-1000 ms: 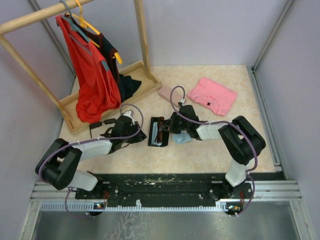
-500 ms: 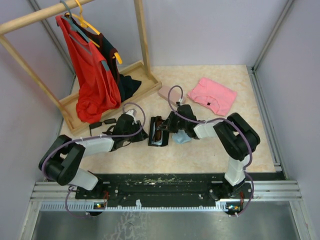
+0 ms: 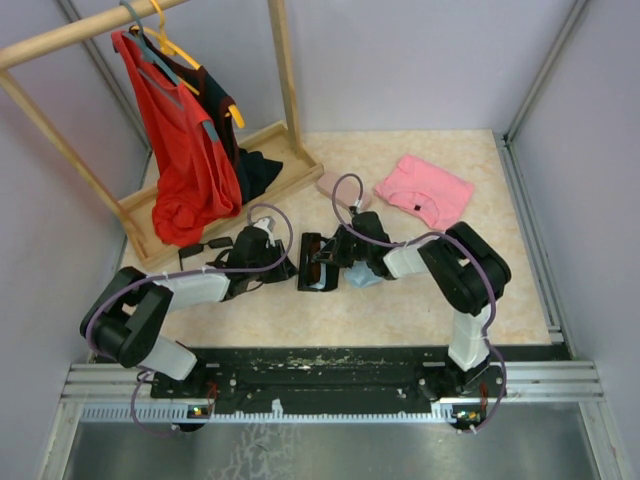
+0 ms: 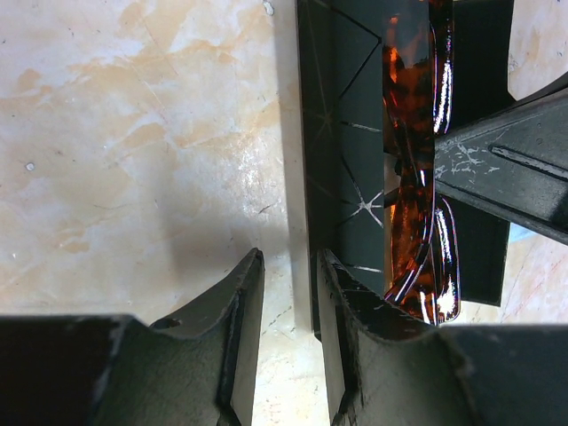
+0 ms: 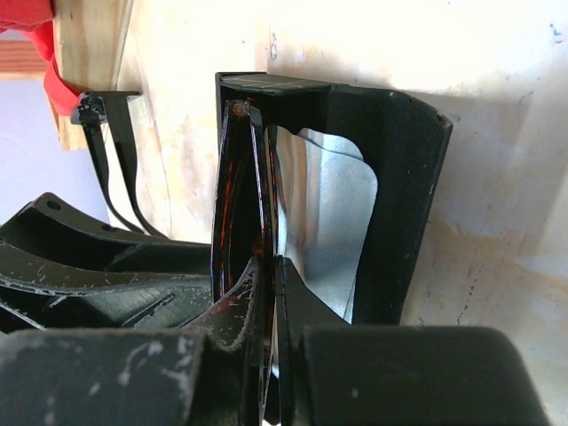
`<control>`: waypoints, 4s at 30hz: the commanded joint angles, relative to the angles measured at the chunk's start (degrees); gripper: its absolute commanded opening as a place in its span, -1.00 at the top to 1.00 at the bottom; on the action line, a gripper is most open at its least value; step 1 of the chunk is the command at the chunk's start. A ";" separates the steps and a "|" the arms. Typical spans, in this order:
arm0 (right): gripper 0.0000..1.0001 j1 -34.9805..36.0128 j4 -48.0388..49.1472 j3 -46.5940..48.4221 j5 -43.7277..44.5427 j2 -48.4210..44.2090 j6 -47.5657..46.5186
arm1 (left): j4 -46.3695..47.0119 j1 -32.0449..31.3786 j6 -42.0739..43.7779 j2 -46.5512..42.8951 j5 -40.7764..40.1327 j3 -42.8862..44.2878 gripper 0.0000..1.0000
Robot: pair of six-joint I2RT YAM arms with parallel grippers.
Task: Organize the sunglasses
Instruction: Place the sunglasses in the sunglasses case, then adjust the sunglasses in the sunglasses case.
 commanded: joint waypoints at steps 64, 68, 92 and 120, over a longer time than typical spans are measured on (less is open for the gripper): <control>0.66 1.34 -26.08 6.93 16.88 -16.90 -16.90 | -0.24 -0.04 0.73 -0.99 1.94 2.16 0.48; 0.90 1.36 -27.40 8.21 15.18 -15.14 -17.71 | -0.12 -0.20 0.83 -0.73 2.25 2.43 0.49; 1.00 4.82 -38.06 18.19 19.83 -2.68 -21.25 | -0.05 -2.36 1.27 4.40 2.49 6.71 0.54; 1.00 5.69 -34.10 18.48 12.28 -0.56 -21.89 | -0.25 -4.46 1.36 7.21 2.69 9.57 0.56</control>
